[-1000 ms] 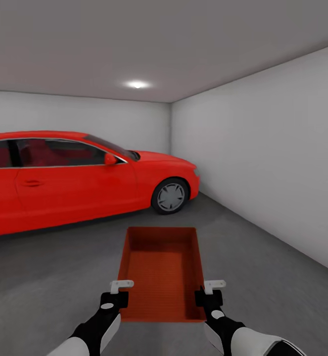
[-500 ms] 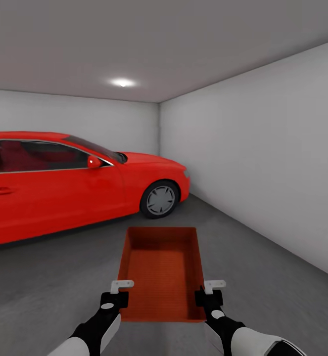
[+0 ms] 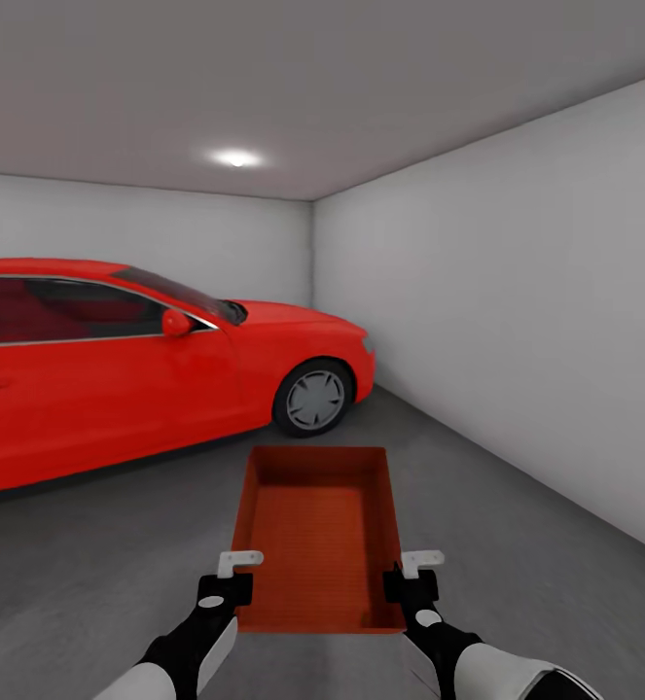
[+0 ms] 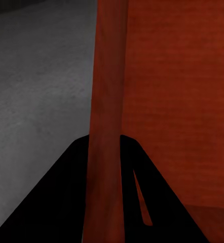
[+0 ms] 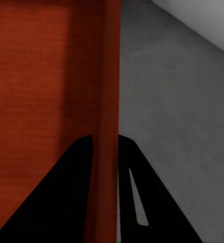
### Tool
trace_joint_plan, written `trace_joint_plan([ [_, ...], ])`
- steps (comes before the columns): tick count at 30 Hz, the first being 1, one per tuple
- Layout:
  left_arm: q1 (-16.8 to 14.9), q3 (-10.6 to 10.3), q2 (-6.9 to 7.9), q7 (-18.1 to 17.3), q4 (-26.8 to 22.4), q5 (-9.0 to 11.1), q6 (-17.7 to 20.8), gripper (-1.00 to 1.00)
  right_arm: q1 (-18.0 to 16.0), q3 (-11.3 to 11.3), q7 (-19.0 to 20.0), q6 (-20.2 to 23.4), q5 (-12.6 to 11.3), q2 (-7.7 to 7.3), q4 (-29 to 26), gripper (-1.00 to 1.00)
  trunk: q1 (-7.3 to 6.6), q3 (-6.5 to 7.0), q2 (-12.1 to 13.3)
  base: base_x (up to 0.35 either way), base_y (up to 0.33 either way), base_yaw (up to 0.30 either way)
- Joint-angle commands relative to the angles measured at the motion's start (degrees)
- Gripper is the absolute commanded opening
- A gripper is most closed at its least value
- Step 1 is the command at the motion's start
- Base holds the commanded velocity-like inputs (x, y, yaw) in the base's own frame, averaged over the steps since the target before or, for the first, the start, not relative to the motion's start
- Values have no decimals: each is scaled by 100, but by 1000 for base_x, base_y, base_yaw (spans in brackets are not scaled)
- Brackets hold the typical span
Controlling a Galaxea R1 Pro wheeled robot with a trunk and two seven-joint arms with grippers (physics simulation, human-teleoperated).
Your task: Move the two storage containers from the living room to the garage. In the garage, place one container on the floor and stack the other container on top of it (either order is fine).
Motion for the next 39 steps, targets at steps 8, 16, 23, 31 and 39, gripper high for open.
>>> trace_joint_plan([
  [8,-7,17,7,47,-30,-11,15,-100,-6,-333,-26,-41,-168,0,69,-100,4,-8,-6,321,0,-206],
  [16,-7,17,7,47,-29,-11,15,-100,-6,-333,-26,-41,-170,0,69,-100,4,-8,-6,321,12,-283],
  [23,-7,17,7,47,-29,-11,15,-100,-6,-333,-26,-41,-173,0,69,-100,4,-8,-6,321,94,-286],
  [31,-7,17,7,40,-29,-11,15,-100,-6,-333,-26,-41,-175,0,69,-100,4,-8,-6,320,162,-286],
  [39,-7,17,7,38,-29,-11,16,-100,-6,-333,-26,-41,-175,0,69,-100,4,-8,-6,316,182,-286],
])
